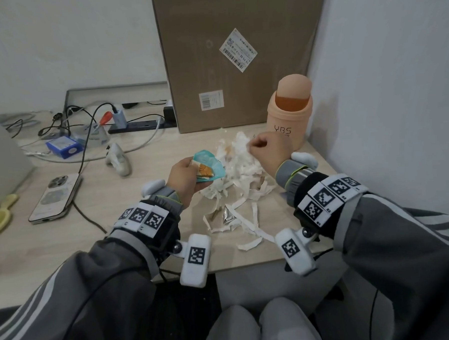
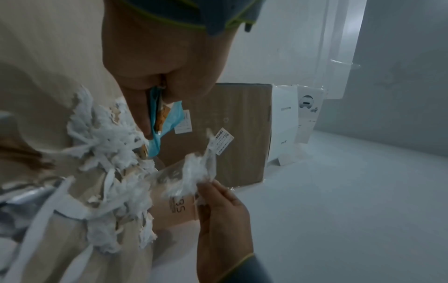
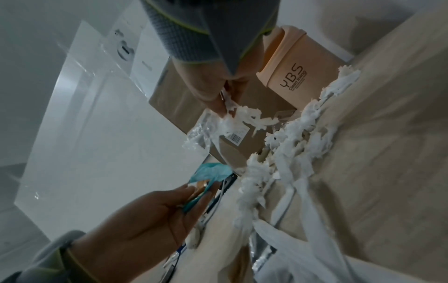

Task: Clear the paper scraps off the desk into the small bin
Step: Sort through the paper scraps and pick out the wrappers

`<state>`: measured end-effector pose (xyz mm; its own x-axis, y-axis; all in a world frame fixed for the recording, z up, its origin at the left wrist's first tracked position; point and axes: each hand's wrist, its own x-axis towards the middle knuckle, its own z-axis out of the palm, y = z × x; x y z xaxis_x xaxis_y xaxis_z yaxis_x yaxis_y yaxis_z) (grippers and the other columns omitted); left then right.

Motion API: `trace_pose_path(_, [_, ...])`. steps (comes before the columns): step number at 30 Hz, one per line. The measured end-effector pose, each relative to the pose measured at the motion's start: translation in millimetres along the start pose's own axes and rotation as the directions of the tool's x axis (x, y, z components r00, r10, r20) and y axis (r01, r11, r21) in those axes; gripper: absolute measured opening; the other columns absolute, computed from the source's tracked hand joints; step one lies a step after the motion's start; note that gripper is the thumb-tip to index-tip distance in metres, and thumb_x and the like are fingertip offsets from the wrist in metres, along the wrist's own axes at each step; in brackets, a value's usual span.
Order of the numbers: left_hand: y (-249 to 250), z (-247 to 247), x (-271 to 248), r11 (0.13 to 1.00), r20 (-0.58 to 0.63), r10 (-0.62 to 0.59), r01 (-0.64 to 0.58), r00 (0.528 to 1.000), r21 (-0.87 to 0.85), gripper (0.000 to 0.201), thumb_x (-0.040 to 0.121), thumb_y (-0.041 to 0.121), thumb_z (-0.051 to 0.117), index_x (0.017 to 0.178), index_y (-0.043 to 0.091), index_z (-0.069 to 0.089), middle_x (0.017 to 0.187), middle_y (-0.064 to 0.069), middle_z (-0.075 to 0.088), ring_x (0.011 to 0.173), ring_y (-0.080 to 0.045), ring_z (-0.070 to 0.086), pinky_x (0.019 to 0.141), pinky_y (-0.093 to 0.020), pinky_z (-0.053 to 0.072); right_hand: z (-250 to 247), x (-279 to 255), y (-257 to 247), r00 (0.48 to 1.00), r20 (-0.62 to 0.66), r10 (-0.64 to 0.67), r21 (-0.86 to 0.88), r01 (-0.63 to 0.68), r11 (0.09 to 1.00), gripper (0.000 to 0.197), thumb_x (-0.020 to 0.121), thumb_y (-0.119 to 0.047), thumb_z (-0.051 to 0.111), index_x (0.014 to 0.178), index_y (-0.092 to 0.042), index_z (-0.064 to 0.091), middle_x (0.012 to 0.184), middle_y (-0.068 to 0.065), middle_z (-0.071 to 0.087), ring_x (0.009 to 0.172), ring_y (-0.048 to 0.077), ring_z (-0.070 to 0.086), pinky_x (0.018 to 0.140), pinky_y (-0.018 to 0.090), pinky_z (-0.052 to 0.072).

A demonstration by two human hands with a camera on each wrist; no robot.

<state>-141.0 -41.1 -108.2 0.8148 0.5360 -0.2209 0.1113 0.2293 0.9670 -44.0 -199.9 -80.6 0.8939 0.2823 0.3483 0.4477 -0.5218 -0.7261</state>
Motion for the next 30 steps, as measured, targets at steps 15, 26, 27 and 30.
trace_pose_path(15, [24,51,-9,0.992,0.363,0.002,0.044,0.932,-0.117,0.027,0.107,0.007,0.034,0.107,0.0,0.06,0.099,-0.014,0.068,0.088,-0.02,0.067,0.074,-0.024,0.061,0,-8,-12,0.956,0.158,-0.248,-0.084,0.263,0.961,0.016,0.074,-0.001,0.061,0.078,-0.005,0.075,0.086,0.01,0.073,0.083,0.026,0.065,0.073,0.022,0.039])
trace_pose_path(26, [19,56,-2,0.993,0.132,0.042,-0.027,0.99,-0.113,0.023,0.094,-0.016,0.048,0.098,0.002,0.062,0.088,-0.011,0.068,0.073,-0.019,0.066,0.054,-0.019,0.057,-16,-13,6,0.95,0.296,-0.102,0.317,0.003,0.949,0.02,0.086,-0.024,0.065,0.102,-0.015,0.073,0.109,-0.001,0.071,0.104,0.008,0.062,0.097,0.026,0.045])
trace_pose_path(27, [20,57,-1,0.992,0.111,0.055,-0.041,0.992,-0.123,0.026,0.095,-0.018,0.046,0.094,0.003,0.062,0.088,-0.011,0.068,0.073,-0.019,0.066,0.054,-0.019,0.057,-18,-13,6,0.964,0.259,-0.057,0.374,-0.046,0.926,0.02,0.085,-0.025,0.066,0.101,-0.016,0.072,0.107,-0.002,0.07,0.101,0.007,0.062,0.094,0.026,0.047])
trace_pose_path(30, [23,61,-2,0.986,0.096,0.081,-0.065,0.992,-0.152,0.025,0.096,-0.017,0.045,0.102,0.001,0.062,0.087,-0.01,0.068,0.072,-0.018,0.067,0.054,-0.018,0.056,-20,-9,10,0.972,0.223,0.073,0.408,-0.161,0.899,0.031,0.078,-0.033,0.072,0.106,-0.024,0.062,0.113,-0.004,0.062,0.102,0.012,0.059,0.084,0.03,0.05])
